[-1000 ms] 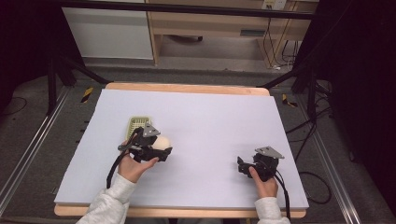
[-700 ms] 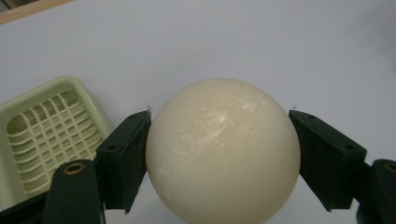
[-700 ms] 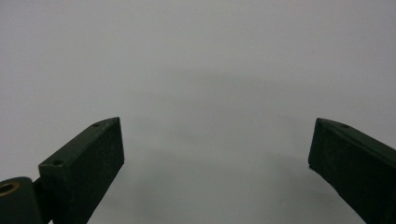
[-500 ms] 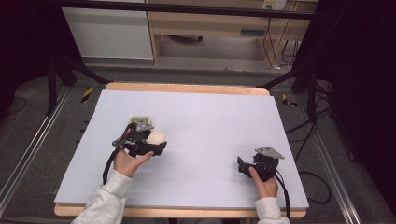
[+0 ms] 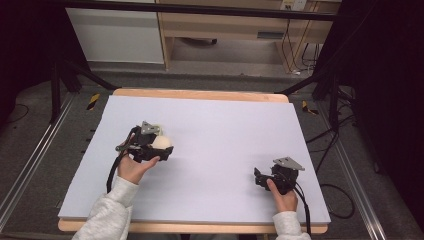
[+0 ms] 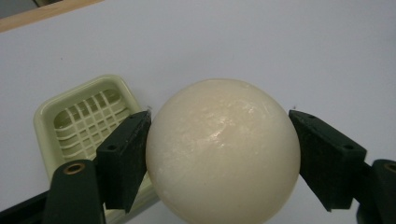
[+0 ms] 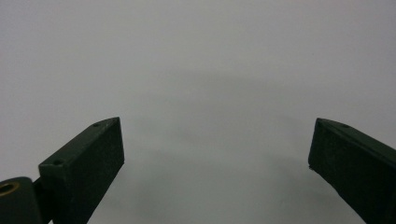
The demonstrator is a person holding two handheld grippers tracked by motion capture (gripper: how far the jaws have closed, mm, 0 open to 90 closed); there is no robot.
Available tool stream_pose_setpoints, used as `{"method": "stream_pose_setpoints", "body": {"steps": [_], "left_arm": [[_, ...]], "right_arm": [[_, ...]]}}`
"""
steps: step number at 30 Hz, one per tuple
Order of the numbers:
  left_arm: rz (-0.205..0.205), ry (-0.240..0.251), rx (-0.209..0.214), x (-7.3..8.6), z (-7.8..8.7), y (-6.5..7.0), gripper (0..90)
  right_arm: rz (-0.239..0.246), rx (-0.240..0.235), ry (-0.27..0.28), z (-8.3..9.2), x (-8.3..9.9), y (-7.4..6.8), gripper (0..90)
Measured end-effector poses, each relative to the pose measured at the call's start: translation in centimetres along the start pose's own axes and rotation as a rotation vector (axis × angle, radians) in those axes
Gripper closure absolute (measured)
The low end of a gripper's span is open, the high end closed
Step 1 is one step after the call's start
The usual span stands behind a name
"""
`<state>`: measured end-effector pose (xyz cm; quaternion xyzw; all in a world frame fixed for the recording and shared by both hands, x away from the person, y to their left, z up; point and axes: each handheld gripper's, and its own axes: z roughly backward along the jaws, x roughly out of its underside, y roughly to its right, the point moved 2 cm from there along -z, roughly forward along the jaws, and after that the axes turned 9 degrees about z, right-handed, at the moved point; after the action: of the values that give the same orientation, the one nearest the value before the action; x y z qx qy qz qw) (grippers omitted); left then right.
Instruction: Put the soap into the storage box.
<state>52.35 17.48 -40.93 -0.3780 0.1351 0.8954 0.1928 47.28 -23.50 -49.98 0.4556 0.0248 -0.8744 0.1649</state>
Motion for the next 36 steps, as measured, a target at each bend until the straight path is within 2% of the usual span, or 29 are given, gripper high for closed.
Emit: {"method": "stream_pose_setpoints", "body": {"steps": [12, 26, 36], "left_arm": [[0.023, 0.006, -0.026, -0.8, -0.1, -1.5, 24.0], [0.060, -0.011, -0.067, -1.1, -1.4, -3.1, 24.0], [0.079, -0.018, -0.077, -1.2, -2.5, -4.0, 24.0]], "right_arm": [[-0.001, 0.000, 0.000, 0.0, 0.0, 0.0, 3.9], [-0.004, -0.003, -0.001, 0.0, 0.0, 0.0, 3.9], [-0.004, -0.005, -0.002, 0.0, 0.0, 0.0, 3.9]]}}
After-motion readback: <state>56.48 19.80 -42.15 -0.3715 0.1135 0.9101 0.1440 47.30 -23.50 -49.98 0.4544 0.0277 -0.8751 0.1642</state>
